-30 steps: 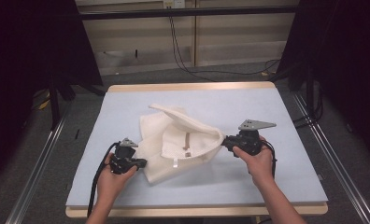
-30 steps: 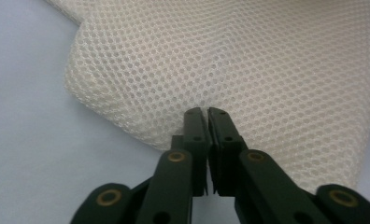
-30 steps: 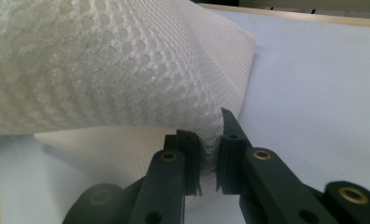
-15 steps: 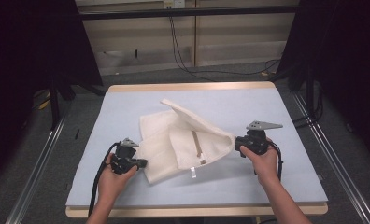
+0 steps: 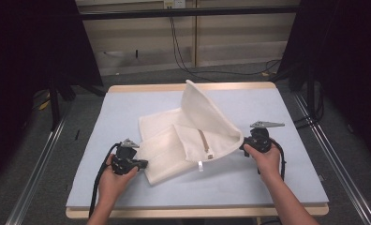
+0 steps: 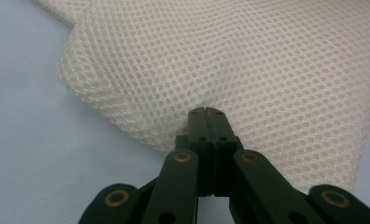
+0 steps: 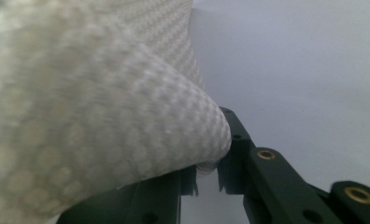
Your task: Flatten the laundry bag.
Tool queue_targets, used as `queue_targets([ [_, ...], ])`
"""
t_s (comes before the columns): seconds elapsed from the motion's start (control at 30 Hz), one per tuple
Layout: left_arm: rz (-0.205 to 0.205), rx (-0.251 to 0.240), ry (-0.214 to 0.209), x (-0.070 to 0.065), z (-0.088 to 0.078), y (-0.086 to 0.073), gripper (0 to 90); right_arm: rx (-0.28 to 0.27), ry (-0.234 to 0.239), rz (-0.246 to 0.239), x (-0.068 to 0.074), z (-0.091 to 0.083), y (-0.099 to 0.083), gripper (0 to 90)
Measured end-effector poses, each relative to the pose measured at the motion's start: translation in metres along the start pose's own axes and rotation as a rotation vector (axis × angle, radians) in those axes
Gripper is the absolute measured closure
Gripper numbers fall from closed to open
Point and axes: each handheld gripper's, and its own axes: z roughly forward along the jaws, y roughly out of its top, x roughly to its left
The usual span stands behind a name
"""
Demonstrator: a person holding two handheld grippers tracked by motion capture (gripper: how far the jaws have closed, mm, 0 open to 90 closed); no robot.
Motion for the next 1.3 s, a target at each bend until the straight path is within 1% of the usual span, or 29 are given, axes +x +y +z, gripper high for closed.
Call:
queue_targets([
  [0.17, -0.001, -0.004, 0.005, 0.0, 0.0, -0.001, 90.0, 0.01, -0.015, 0.007, -0.002, -0.001, -0.001, 75.6],
  [0.23, 0.001, -0.002, 0.007, 0.0, 0.0, 0.0, 90.0, 0.014, -0.031, -0.007, -0.002, -0.002, -0.001, 73.3],
  [0.3, -0.001, -0.003, 0.007, 0.0, -0.001, 0.0, 90.0, 0.013, -0.047, -0.006, -0.002, -0.003, -0.001, 70.4],
  [0.33, -0.003, -0.003, 0.006, 0.0, -0.001, -0.001, 90.0, 0.013, -0.059, -0.017, -0.003, -0.004, -0.001, 69.3],
  [0.43, -0.006, 0.001, -0.004, 0.001, -0.001, 0.0, 89.9, 0.004, -0.065, -0.029, -0.004, -0.007, -0.002, 65.6],
  [0.47, -0.005, 0.004, -0.004, 0.001, -0.001, 0.0, 89.8, 0.001, -0.074, -0.037, -0.003, -0.008, -0.002, 64.5],
  [0.53, -0.013, -0.002, -0.002, 0.001, 0.0, 0.0, 89.7, -0.005, -0.112, -0.064, -0.002, -0.01, -0.002, 62.7],
  [0.57, -0.012, -0.002, -0.001, 0.001, 0.0, 0.0, 89.7, -0.011, -0.129, -0.066, -0.003, -0.012, -0.002, 62.6],
  [0.63, -0.013, -0.002, -0.002, 0.001, 0.0, 0.0, 89.7, -0.026, -0.127, -0.062, -0.005, -0.016, -0.002, 61.5],
  [0.73, -0.02, 0.002, -0.007, 0.001, 0.0, 0.001, 89.6, -0.028, -0.144, -0.078, -0.005, -0.021, -0.002, 62.0],
  [0.8, -0.022, 0.007, -0.012, 0.001, 0.0, 0.002, 89.6, -0.03, -0.138, -0.078, -0.006, -0.022, -0.003, 63.1],
  [0.83, -0.012, 0.014, -0.012, 0.002, -0.001, 0.002, 89.5, -0.028, -0.145, -0.083, -0.006, -0.023, -0.004, 63.7],
  [0.93, -0.017, 0.015, -0.014, 0.002, -0.001, 0.002, 88.7, -0.026, -0.137, -0.087, -0.007, -0.024, -0.004, 64.3],
  [0.97, -0.022, 0.014, -0.021, 0.003, -0.001, 0.002, 88.6, -0.028, -0.135, -0.089, -0.007, -0.024, -0.004, 65.0],
  [1.03, -0.039, -0.001, -0.021, 0.003, -0.002, 0.002, 86.7, -0.031, -0.136, -0.091, -0.006, -0.025, -0.004, 66.1],
  [1.07, -0.046, -0.008, -0.023, 0.003, -0.002, 0.002, 83.8, -0.032, -0.134, -0.092, -0.006, -0.025, -0.004, 66.6],
  [1.13, -0.043, -0.009, -0.021, 0.005, -0.006, 0.002, 80.6, -0.033, -0.132, -0.093, -0.005, -0.025, -0.003, 67.2],
  [1.2, -0.07, -0.037, -0.035, 0.007, -0.01, 0.003, 77.0, -0.035, -0.127, -0.098, -0.006, -0.025, -0.002, 68.4],
  [1.27, -0.082, -0.067, -0.021, 0.009, -0.014, 0.003, 74.2, -0.03, -0.124, -0.102, -0.006, -0.024, 0.0, 69.3],
  [1.3, -0.076, -0.065, -0.007, 0.011, -0.016, 0.004, 72.1, -0.031, -0.129, -0.097, -0.006, -0.023, 0.001, 69.3],
])
